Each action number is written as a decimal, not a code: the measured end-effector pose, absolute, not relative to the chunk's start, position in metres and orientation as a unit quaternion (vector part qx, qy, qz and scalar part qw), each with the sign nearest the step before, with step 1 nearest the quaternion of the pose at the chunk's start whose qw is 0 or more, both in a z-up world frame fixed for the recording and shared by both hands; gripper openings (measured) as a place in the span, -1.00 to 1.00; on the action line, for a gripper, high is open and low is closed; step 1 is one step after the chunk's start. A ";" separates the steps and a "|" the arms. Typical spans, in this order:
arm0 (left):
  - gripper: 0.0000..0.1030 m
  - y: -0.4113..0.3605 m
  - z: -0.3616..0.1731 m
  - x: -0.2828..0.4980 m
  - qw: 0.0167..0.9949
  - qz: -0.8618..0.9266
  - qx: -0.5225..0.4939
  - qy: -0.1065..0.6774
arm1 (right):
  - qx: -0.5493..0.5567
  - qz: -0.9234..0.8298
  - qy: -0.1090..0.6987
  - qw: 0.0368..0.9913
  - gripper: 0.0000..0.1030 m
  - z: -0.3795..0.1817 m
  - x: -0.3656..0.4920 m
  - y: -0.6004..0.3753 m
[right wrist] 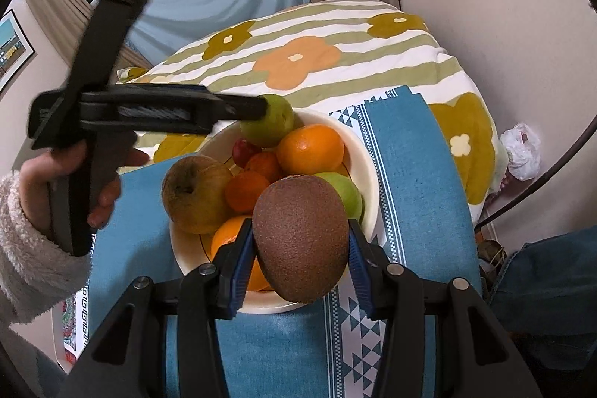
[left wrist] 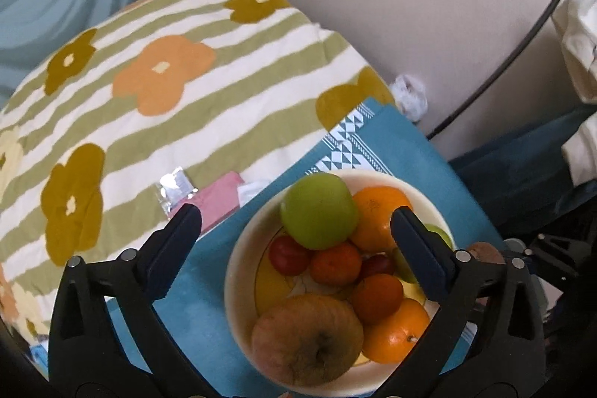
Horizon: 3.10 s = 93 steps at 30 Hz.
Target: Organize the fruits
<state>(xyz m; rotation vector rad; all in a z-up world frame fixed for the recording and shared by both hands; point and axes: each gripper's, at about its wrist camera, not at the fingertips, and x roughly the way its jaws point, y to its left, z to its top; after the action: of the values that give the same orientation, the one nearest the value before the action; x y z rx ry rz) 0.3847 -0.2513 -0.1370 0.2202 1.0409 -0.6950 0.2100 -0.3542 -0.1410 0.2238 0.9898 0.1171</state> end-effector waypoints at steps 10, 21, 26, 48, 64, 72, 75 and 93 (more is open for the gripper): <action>1.00 -0.191 -0.124 0.351 0.832 -0.246 0.056 0.493 | 0.082 0.077 0.467 0.877 -0.16 -0.137 0.214 -0.351; 1.00 -0.150 -0.128 0.307 0.850 -0.174 0.022 0.497 | 0.047 0.122 0.458 0.879 -0.16 -0.148 0.222 -0.339; 1.00 -0.142 -0.135 0.284 0.853 -0.143 0.010 0.501 | 0.025 0.143 0.453 0.880 -0.16 -0.151 0.222 -0.337; 1.00 -0.136 -0.110 0.197 0.877 -0.045 -0.048 0.475 | -0.013 0.223 0.423 0.878 0.50 -0.130 0.199 -0.351; 1.00 -0.062 -0.005 0.107 0.929 -0.043 -0.031 0.365 | 0.015 0.177 0.366 0.914 0.50 -0.027 0.116 -0.300; 1.00 -0.027 0.007 0.064 0.944 -0.025 -0.022 0.329 | 0.028 0.142 0.348 0.926 0.99 0.000 0.077 -0.261; 1.00 -0.020 0.008 0.050 0.948 -0.017 -0.018 0.318 | 0.019 0.108 0.347 0.931 0.99 0.001 0.067 -0.253; 1.00 -0.018 0.010 0.017 0.957 -0.017 -0.007 0.289 | 0.005 0.039 0.345 0.938 0.99 0.001 0.040 -0.249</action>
<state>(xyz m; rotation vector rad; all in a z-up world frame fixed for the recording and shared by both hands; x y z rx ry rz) 0.0173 -0.0175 0.0103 -0.0132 0.5855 -0.0348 0.0399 -0.2493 0.0011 0.0098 0.7049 0.0794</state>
